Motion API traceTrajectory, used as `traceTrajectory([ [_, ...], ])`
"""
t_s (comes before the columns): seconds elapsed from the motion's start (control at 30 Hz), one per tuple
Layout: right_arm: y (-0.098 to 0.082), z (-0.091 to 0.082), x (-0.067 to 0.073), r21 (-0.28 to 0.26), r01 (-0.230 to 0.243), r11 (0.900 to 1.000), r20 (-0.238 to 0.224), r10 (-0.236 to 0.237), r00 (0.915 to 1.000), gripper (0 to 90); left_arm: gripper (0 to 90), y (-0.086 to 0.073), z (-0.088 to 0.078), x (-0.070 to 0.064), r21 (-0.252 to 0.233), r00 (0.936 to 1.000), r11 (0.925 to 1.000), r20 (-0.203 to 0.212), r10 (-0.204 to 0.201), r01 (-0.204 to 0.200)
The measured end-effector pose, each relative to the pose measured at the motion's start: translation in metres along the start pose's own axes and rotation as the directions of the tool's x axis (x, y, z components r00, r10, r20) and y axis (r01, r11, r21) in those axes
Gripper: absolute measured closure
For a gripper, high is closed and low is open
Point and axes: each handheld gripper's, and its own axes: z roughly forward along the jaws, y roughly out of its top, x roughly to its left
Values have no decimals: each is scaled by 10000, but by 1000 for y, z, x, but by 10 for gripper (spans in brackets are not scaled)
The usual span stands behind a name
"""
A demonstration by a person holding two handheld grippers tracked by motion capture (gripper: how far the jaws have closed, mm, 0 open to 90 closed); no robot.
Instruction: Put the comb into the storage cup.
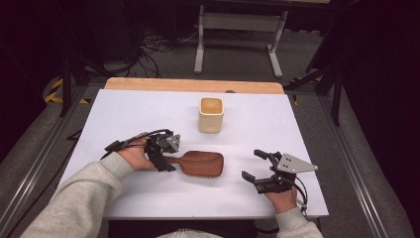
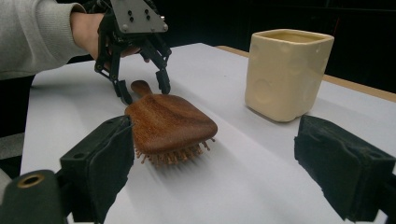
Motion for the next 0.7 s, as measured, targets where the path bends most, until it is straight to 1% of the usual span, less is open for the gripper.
traceTrajectory([
  [0.1,0,0,0,6,19,10000,2,-19,10000,127,393,2,4,0,188,9999,9997,117,123,-125],
  [0.13,0,0,0,6,19,10000,2,-19,10000,127,421,2,4,0,188,9999,9997,117,123,-125],
  [0.17,0,-1,0,-9,6,10000,5,-6,10000,127,453,3,5,0,171,9995,9995,168,256,-259],
  [0.2,-1,-1,0,-1,-8,10000,-1,8,10000,128,472,4,6,1,153,9994,9996,234,253,-256],
  [0.27,-1,-2,0,7,-15,10000,8,15,10000,128,479,4,7,1,170,9993,9995,257,263,-268],
  [0.3,-1,-2,0,-16,-34,10000,-9,34,10000,129,519,5,8,0,177,9988,9991,284,391,-396],
  [0.33,-2,-3,1,-32,-55,10000,-7,55,10000,129,540,6,8,0,138,9987,9989,253,434,-437],
  [0.4,-2,-4,1,-15,-71,10000,10,71,10000,130,569,7,8,0,214,9980,9981,279,572,-579],
  [0.47,-3,-5,1,5,-118,9999,45,118,9999,130,596,8,8,0,209,9980,9982,304,560,-566],
  [0.5,-3,-5,1,0,-116,9999,37,116,9999,131,607,11,7,0,255,9968,9970,325,728,-736],
  [0.57,-4,-7,1,7,-143,9999,54,143,9999,131,640,13,9,-1,277,9964,9964,298,799,-807],
  [0.7,-5,-11,3,2,-164,9999,150,164,9998,131,707,15,10,0,248,9940,9947,483,982,-994],
])
